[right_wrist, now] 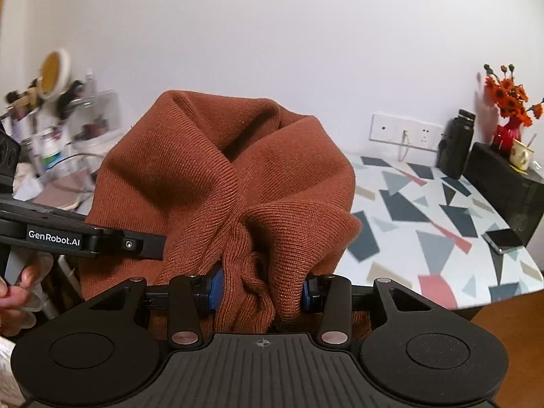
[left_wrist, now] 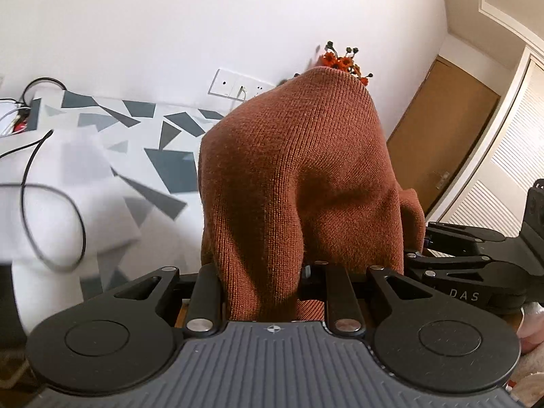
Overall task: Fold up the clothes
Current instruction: 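Carry the rust-orange garment with both grippers over to the patterned table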
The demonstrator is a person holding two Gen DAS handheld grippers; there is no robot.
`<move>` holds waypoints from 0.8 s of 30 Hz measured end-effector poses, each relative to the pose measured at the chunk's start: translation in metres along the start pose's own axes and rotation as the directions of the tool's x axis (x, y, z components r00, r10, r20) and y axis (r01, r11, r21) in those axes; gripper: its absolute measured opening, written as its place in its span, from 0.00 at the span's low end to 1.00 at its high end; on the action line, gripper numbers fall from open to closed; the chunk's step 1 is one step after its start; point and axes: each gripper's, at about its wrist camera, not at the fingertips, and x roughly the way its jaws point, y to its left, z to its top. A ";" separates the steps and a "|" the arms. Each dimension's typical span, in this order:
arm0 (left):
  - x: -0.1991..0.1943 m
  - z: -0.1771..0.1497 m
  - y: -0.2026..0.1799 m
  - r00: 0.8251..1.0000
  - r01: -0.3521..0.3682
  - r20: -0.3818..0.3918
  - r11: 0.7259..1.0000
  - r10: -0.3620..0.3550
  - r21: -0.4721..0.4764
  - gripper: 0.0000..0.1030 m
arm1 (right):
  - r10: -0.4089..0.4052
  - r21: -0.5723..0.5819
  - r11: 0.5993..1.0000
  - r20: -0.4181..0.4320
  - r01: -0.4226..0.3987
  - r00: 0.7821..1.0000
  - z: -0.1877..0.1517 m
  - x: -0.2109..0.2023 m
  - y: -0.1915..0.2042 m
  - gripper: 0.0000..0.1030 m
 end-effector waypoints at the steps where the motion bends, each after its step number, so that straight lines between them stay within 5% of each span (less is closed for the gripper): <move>1: 0.006 0.007 0.008 1.000 0.007 -0.005 1.000 -0.006 0.005 0.22 | -0.010 -0.002 1.000 -0.001 0.010 1.000 0.006 0.010 -0.003 0.37; 12: 0.055 0.059 0.070 0.996 0.029 -0.085 0.999 -0.031 -0.030 0.22 | -0.034 0.030 0.999 -0.034 0.035 0.999 0.039 0.096 -0.022 0.37; 24: 0.112 0.093 0.086 0.997 -0.044 -0.067 0.996 0.039 -0.074 0.22 | 0.024 -0.118 0.993 -0.071 -0.032 0.997 0.086 0.167 -0.056 0.37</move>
